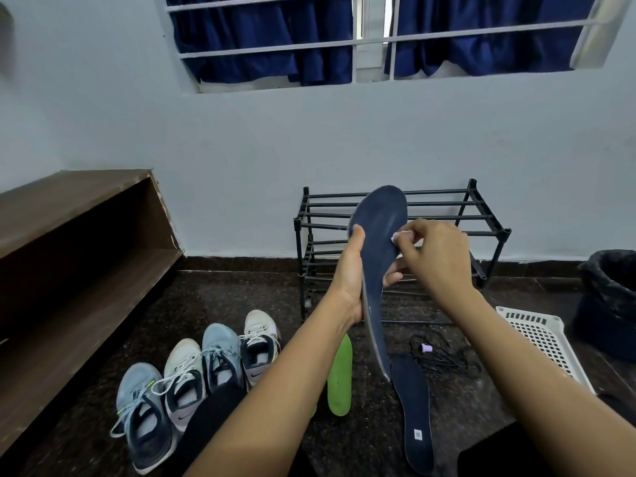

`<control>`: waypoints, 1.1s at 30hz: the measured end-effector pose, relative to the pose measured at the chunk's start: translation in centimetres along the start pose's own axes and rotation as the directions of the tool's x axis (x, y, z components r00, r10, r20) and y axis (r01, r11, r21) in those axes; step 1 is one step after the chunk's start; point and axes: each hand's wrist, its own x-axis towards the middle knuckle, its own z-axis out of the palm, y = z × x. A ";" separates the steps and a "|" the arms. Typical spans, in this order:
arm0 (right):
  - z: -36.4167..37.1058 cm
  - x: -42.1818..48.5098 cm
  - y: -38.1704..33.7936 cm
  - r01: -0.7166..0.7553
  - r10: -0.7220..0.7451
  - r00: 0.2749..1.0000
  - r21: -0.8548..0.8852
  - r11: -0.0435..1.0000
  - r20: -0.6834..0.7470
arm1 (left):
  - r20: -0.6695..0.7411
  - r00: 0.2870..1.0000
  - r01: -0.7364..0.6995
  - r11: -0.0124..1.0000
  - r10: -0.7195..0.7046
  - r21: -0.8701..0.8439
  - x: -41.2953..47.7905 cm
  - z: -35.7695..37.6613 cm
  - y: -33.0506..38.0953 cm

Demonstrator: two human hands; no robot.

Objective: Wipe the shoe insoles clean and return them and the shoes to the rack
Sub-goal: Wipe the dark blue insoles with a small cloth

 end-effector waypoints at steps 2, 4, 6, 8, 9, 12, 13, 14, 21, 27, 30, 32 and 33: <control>0.0 -0.4 -0.4 0.012 -0.014 0.999 0.037 0.999 0.045 | -0.014 1.000 -0.012 1.000 0.012 0.008 0.0 -0.2 0.1; 0.1 -1.2 -0.9 0.067 -0.069 0.992 0.022 0.997 0.104 | -0.018 1.000 -0.019 1.000 0.018 -0.017 0.0 -0.4 0.1; 0.3 -1.6 -1.2 0.100 -0.098 0.987 -0.008 0.995 0.127 | -0.020 1.000 -0.024 0.999 0.023 -0.023 -0.1 -0.5 0.2; 0.3 -1.3 -1.0 0.079 -0.076 0.992 -0.018 0.997 0.105 | -0.017 0.999 -0.030 0.999 0.029 -0.015 -0.1 -0.4 0.2; 0.2 -1.0 -0.8 0.062 -0.061 0.994 -0.014 0.998 0.091 | -0.021 0.999 -0.030 1.000 0.030 -0.005 -0.2 -0.2 0.2; 0.1 -0.3 -0.5 0.039 -0.037 0.998 -0.052 0.998 0.044 | -0.020 0.999 -0.028 0.999 0.028 0.015 -0.1 -0.1 0.0; 0.0 -0.1 -0.5 0.026 -0.024 0.999 -0.061 0.998 0.030 | -0.015 0.999 -0.029 0.999 0.029 0.026 -0.1 0.0 0.0; -0.1 0.0 -0.4 0.005 -0.004 1.000 -0.049 0.999 0.023 | -0.012 1.000 -0.028 0.999 0.029 0.036 -0.1 0.0 -0.2; 0.2 -1.3 -1.2 0.039 -0.059 0.986 0.124 0.992 0.158 | -0.031 0.998 -0.051 0.999 0.051 -0.006 0.6 -0.5 -0.1; 0.3 -1.1 -0.9 0.066 -0.073 0.989 0.058 0.996 0.132 | -0.027 0.998 -0.061 0.998 0.060 -0.027 0.4 -0.6 0.2; -0.4 -0.2 -0.2 0.040 -0.041 0.999 0.033 0.999 0.032 | -0.013 0.998 -0.058 0.998 0.057 -0.033 0.1 -0.4 0.3; -0.8 0.0 0.0 0.024 -0.025 1.000 0.104 0.994 0.010 | -0.006 0.999 -0.042 0.997 0.041 -0.059 0.1 -0.3 0.4; -0.9 0.1 0.1 0.002 -0.005 1.000 0.162 0.987 0.020 | 0.012 0.999 -0.034 0.995 0.035 -0.092 0.0 -0.2 0.6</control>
